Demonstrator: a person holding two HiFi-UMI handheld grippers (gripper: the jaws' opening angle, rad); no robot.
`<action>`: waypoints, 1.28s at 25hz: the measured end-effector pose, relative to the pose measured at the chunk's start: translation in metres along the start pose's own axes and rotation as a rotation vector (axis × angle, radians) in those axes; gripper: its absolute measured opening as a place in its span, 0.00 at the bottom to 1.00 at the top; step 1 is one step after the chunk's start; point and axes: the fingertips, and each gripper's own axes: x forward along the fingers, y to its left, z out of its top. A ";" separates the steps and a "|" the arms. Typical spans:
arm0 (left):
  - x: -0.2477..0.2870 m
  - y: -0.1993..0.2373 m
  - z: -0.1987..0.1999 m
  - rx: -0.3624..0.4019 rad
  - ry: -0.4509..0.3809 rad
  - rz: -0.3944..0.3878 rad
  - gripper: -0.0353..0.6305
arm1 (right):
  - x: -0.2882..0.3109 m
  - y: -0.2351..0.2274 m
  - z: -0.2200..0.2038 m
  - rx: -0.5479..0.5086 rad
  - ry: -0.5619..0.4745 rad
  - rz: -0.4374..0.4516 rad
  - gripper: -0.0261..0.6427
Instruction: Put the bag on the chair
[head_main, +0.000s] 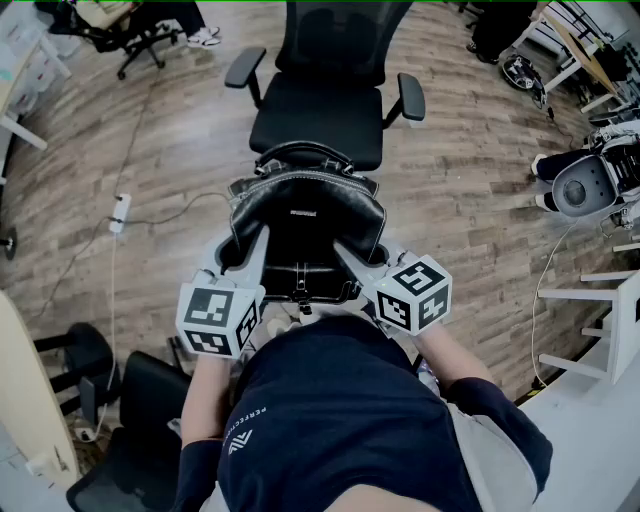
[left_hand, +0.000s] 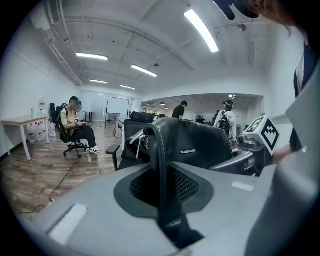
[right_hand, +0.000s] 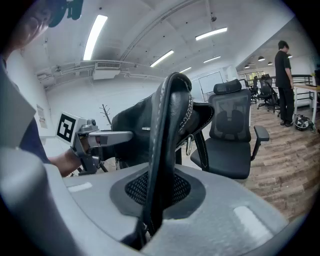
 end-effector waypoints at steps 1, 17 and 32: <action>0.000 0.000 -0.002 -0.003 0.003 0.002 0.18 | 0.000 -0.001 -0.001 0.000 0.003 0.001 0.08; 0.040 -0.006 -0.006 -0.020 0.027 0.054 0.18 | 0.006 -0.043 -0.002 0.009 0.034 0.042 0.08; 0.102 -0.020 0.006 -0.020 0.051 0.013 0.18 | 0.000 -0.100 0.009 0.038 0.037 -0.014 0.08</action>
